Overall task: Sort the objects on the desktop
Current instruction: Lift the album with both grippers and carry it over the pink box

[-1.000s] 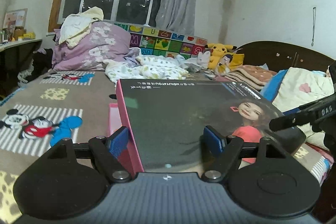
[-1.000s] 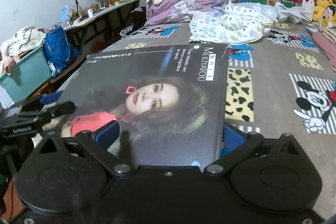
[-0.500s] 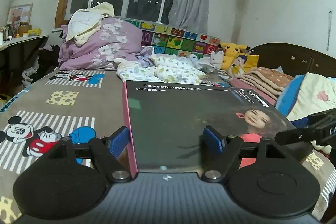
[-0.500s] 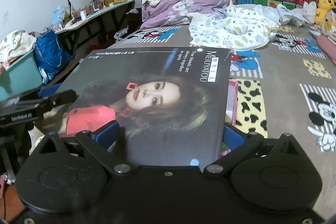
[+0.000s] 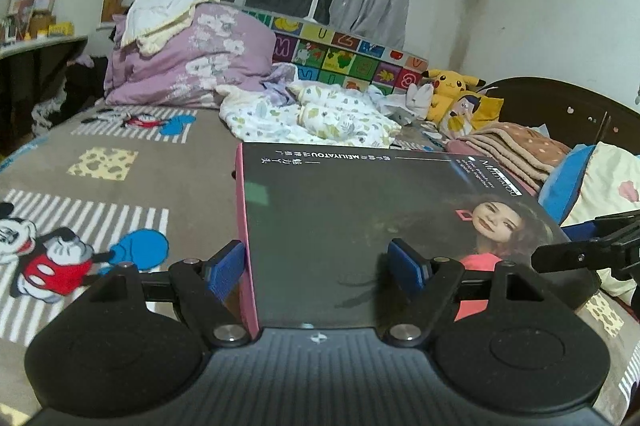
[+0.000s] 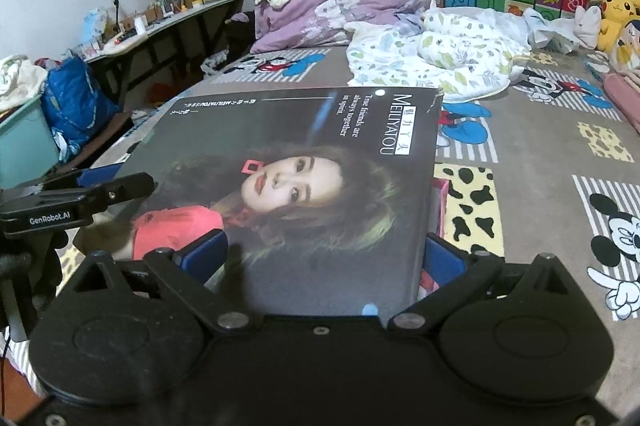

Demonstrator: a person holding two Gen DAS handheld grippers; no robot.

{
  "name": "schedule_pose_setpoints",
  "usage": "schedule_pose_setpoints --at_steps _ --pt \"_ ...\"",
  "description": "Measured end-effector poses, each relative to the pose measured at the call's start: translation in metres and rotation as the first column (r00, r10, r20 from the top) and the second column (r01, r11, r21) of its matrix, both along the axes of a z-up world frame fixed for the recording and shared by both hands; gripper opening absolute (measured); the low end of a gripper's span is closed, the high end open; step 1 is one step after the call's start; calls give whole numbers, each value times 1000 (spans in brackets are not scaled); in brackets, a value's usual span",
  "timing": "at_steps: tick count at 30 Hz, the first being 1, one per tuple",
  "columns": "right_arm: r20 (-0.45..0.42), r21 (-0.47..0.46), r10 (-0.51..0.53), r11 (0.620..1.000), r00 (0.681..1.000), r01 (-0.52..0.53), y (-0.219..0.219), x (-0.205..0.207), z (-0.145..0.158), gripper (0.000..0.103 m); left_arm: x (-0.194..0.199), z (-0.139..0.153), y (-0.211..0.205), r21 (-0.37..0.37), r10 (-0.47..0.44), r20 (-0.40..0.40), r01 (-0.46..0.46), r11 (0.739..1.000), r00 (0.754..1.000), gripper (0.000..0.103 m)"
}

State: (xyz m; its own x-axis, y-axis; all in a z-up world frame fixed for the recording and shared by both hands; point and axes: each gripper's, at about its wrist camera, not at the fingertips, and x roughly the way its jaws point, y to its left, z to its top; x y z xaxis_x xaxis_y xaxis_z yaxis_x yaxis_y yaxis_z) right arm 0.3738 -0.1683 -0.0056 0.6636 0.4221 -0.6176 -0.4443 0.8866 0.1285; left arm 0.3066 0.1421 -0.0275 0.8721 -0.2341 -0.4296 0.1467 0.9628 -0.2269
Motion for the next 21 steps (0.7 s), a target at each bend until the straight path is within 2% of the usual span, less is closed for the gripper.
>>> schedule_pose_setpoints --at_steps 13,21 --pt "-59 -49 -19 999 998 16 2 25 -16 103 31 -30 0 -35 -19 -62 16 999 998 77" --pt "-95 -45 -45 998 994 41 -1 40 -31 103 45 -43 0 -42 -22 -90 18 999 996 77"
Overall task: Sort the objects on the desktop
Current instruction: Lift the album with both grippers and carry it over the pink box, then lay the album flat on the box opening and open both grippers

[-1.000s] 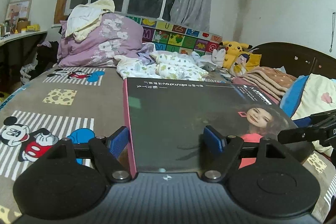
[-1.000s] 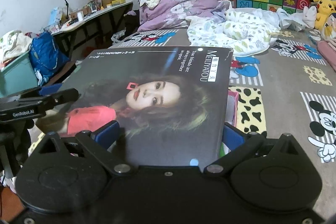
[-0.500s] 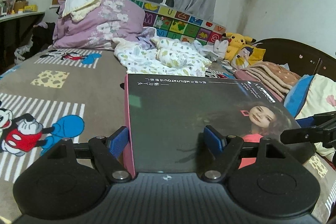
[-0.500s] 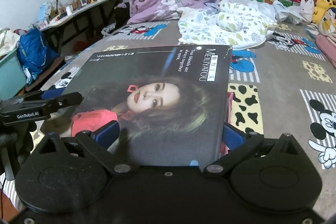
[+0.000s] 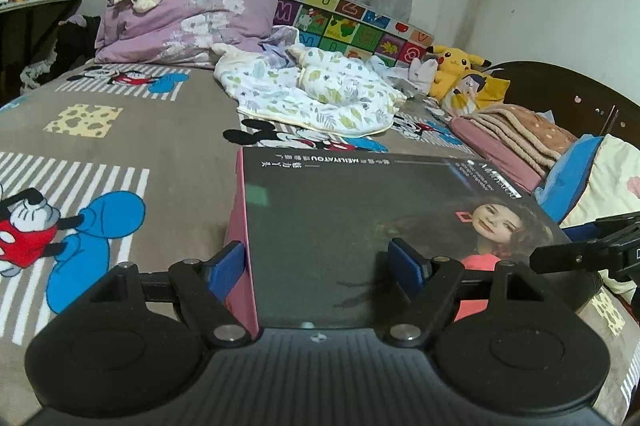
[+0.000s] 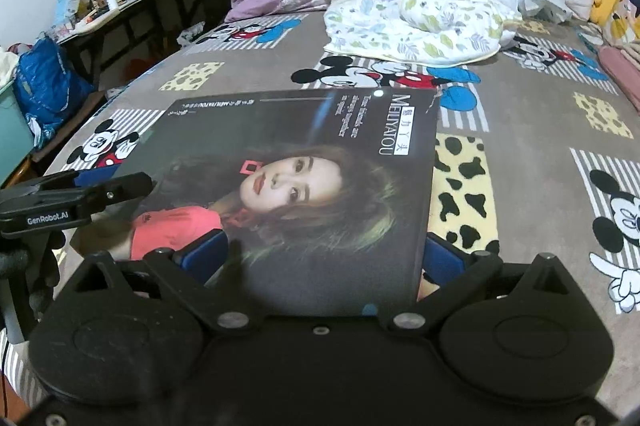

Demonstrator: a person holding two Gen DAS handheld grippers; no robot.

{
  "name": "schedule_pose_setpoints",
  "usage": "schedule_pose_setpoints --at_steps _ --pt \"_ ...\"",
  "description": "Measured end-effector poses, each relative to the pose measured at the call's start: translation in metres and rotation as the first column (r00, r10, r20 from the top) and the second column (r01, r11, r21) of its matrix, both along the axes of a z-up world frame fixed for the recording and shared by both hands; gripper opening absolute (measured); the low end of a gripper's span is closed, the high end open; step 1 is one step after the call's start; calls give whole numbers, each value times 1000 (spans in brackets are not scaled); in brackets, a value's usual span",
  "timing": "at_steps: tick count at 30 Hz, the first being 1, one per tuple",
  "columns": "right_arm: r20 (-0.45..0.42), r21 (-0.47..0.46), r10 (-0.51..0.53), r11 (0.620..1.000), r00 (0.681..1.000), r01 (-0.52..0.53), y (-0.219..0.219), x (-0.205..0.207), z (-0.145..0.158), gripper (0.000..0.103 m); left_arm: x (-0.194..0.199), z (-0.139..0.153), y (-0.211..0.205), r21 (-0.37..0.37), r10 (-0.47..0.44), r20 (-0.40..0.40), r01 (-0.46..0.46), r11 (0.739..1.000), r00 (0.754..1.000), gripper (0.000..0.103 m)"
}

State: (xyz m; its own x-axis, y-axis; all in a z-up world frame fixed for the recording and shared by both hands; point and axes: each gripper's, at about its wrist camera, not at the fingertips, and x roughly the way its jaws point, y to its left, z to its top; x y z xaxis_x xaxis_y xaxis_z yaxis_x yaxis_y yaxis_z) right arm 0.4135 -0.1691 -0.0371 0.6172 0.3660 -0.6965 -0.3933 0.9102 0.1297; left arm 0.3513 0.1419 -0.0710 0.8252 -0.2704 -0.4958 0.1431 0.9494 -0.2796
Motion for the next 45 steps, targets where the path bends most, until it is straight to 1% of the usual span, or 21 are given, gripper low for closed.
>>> schedule_pose_setpoints --at_steps 6,10,14,18,20,23,25,30,33,34,37,39,41,42,43,45 --pt "-23 1 -10 1000 1000 10 1 8 -12 103 3 -8 1 -6 1 -13 -2 1000 1000 77" --pt "-16 5 -12 1000 1000 12 -2 11 -15 103 3 -9 -1 -8 3 -11 -3 1000 1000 77" --pt "-19 7 -13 1000 1000 13 -5 11 -17 103 2 -8 -6 5 6 -10 -6 1000 1000 77" --pt "-31 11 -6 1000 1000 6 -9 10 -21 103 1 -10 -7 9 1 -8 0 1000 1000 77" --pt "-32 -6 11 1000 999 -11 -8 9 -23 103 3 -13 -4 0 9 -15 -9 1000 1000 77" --pt "-18 -22 8 1000 1000 -9 -7 6 -23 102 6 -18 -5 -4 31 -18 -31 1000 999 77" --pt "-11 -23 2 1000 1000 -2 -8 6 -23 102 8 -18 -9 8 41 -20 -40 999 999 77" --pt "-6 -5 -2 1000 1000 2 -12 6 -25 102 12 -15 -11 16 28 -16 -28 999 999 77" --pt "5 4 -47 999 999 47 -17 7 -25 102 14 -16 -11 23 26 -18 -26 999 1000 77" --pt "-6 13 -66 998 998 66 -19 8 -27 102 14 -17 -11 23 31 -20 -31 999 999 77" --pt "-101 128 -104 985 989 117 -35 17 -37 102 15 -15 -14 33 44 -33 -43 999 998 77" --pt "-171 207 -118 966 978 153 -47 22 -45 102 14 -15 -13 17 55 -35 -54 998 998 77" --pt "-236 283 -130 939 963 196 -59 27 -54 102 11 -17 -12 -8 70 -46 -71 997 996 77" --pt "-265 317 -126 925 956 210 -63 28 -59 102 10 -17 -13 -6 74 -49 -75 997 996 78" --pt "-288 349 -115 912 951 216 -66 29 -63 102 8 -18 -14 3 75 -48 -75 997 996 78" --pt "-305 380 -96 900 948 213 -66 27 -69 102 7 -18 -15 5 71 -49 -71 997 996 78"
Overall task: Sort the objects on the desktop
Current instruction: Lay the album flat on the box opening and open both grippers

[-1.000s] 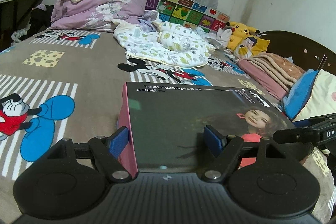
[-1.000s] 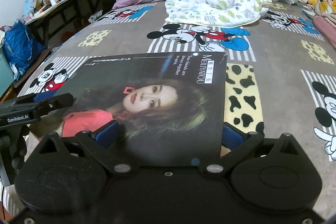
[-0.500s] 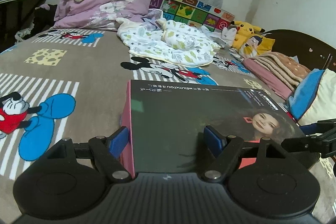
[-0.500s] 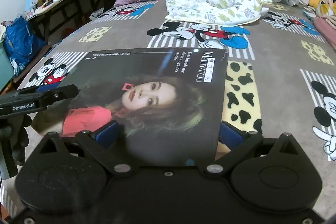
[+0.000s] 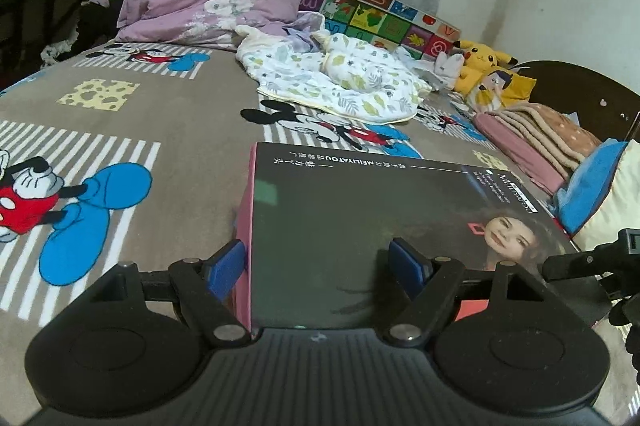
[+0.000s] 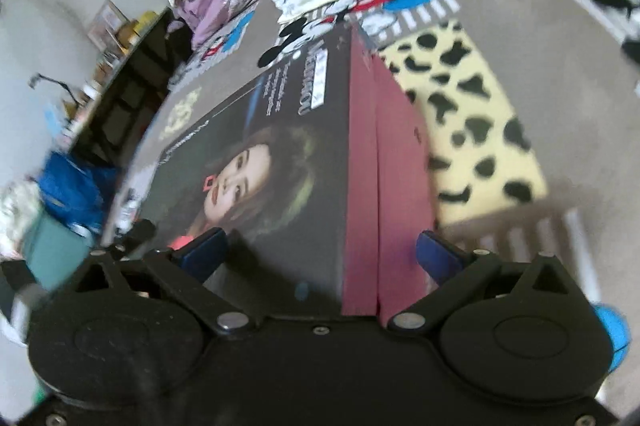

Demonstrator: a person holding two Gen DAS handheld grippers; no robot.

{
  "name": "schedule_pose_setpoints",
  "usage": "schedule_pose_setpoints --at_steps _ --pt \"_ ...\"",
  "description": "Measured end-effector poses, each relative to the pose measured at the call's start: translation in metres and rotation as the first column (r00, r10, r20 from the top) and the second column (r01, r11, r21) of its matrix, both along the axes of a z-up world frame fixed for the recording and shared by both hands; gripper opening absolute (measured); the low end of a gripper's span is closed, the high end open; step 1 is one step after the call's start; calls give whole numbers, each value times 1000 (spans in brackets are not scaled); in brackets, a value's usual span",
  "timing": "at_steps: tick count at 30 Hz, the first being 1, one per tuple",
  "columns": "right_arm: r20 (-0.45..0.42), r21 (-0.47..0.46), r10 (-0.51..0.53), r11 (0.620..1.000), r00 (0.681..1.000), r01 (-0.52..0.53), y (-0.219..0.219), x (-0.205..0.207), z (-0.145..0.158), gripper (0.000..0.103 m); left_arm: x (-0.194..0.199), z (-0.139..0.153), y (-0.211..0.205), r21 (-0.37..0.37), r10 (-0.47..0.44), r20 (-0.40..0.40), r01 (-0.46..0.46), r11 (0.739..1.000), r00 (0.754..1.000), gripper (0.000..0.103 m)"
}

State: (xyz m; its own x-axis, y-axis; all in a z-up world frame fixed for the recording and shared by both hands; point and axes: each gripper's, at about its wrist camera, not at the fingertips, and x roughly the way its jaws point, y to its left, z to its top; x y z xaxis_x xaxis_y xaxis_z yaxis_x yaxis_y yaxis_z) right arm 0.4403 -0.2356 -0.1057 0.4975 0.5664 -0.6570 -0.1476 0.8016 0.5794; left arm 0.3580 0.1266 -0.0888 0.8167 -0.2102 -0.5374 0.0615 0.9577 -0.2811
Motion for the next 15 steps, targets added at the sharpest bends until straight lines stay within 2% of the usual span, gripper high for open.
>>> schedule_pose_setpoints --at_steps 5,8,10,14,15 --pt "-5 -13 65 998 998 -65 10 -6 1 103 -5 5 0 9 -12 -36 12 1000 999 81" --pt "-17 8 91 996 996 -90 7 -6 1 103 -10 6 -1 15 -10 -44 11 1000 999 82" --pt "-23 43 83 996 996 -82 0 -5 -2 103 -10 7 1 2 -14 -43 14 1000 999 82" --pt "-50 37 -10 999 999 12 -15 -1 -9 88 -12 7 7 -44 -2 -20 1 999 1000 82" --pt "-56 25 -29 999 998 30 -18 0 -11 88 -12 6 7 -53 7 -30 -8 999 1000 82"
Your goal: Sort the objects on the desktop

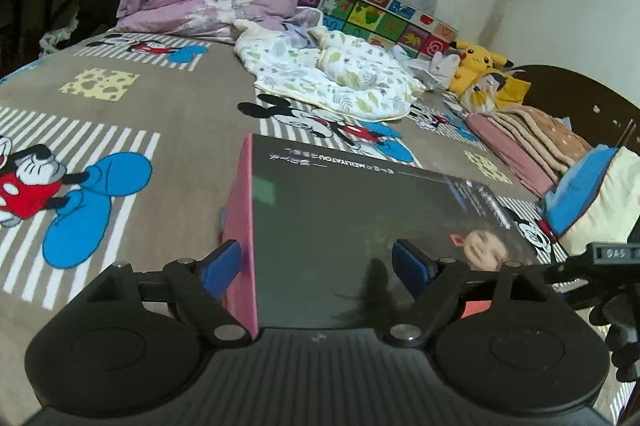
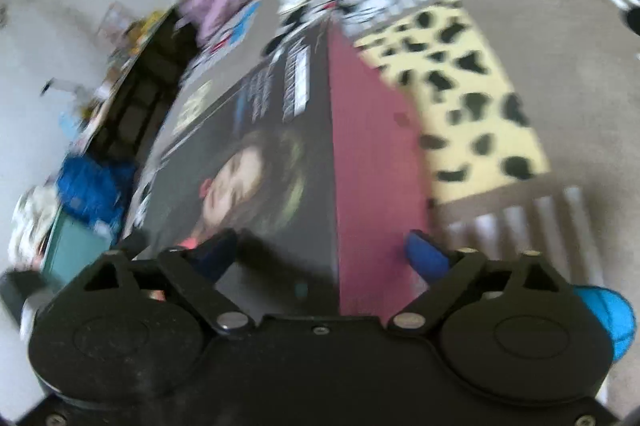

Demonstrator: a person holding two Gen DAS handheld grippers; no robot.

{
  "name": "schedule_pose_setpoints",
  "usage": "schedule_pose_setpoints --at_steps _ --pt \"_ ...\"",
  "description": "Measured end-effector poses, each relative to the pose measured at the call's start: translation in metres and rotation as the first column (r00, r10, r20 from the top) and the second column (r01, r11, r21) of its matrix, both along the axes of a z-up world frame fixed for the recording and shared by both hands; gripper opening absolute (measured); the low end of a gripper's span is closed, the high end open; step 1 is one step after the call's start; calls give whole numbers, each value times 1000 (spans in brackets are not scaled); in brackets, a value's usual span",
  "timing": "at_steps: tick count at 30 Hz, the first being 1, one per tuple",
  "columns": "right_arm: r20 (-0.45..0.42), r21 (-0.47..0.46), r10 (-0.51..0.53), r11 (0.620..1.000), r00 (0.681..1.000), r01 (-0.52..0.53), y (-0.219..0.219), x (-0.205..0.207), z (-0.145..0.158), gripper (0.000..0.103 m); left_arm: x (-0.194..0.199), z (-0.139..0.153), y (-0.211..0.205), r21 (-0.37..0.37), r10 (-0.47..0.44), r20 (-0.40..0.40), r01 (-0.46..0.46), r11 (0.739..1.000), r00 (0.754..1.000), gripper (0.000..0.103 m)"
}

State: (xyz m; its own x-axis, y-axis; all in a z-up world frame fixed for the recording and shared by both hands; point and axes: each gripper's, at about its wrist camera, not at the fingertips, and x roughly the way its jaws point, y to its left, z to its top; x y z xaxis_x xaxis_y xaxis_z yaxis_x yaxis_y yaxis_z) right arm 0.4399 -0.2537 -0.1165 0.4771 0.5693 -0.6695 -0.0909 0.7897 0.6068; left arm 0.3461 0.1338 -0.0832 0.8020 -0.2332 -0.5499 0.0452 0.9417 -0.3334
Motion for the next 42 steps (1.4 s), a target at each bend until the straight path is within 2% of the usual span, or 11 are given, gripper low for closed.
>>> schedule_pose_setpoints --at_steps 4,7,10,13,18,21,24,27,29,33,42 --pt "33 -48 -24 999 999 25 -5 -3 6 85 -9 -3 -1 -10 16 10 -15 1000 1000 82" --pt "113 -127 -27 991 993 42 -6 -10 16 85 -17 -5 -3 20 37 18 -38 999 999 82" --pt "132 -162 13 987 991 8 -5 -13 17 85 -23 -11 1 0 51 2 -51 999 999 82" --pt "105 -118 27 993 994 -14 -7 -10 9 85 -30 -19 7 -45 65 -20 -66 997 998 82" --pt "39 -11 -35 999 999 35 -21 -6 -12 93 -27 -35 21 -221 89 -88 -106 969 992 87" --pt "37 -12 -40 999 999 40 -17 -8 -12 93 -29 -40 22 -235 106 -93 -125 964 990 90" --pt "88 -75 -14 997 996 21 -8 -14 0 91 -39 -31 12 -167 104 -68 -114 979 992 89" --pt "208 -279 98 960 973 -37 14 -30 23 91 -55 -17 -6 -42 61 -3 -61 997 998 89" --pt "217 -340 145 938 965 -64 22 -41 29 91 -66 -10 -15 19 52 16 -53 998 998 89" --pt "174 -401 182 911 968 -98 27 -61 38 93 -86 2 -26 86 43 20 -45 995 999 89" --pt "303 -518 202 856 931 -17 32 -134 94 93 -133 25 -51 176 85 -5 -83 981 996 89"
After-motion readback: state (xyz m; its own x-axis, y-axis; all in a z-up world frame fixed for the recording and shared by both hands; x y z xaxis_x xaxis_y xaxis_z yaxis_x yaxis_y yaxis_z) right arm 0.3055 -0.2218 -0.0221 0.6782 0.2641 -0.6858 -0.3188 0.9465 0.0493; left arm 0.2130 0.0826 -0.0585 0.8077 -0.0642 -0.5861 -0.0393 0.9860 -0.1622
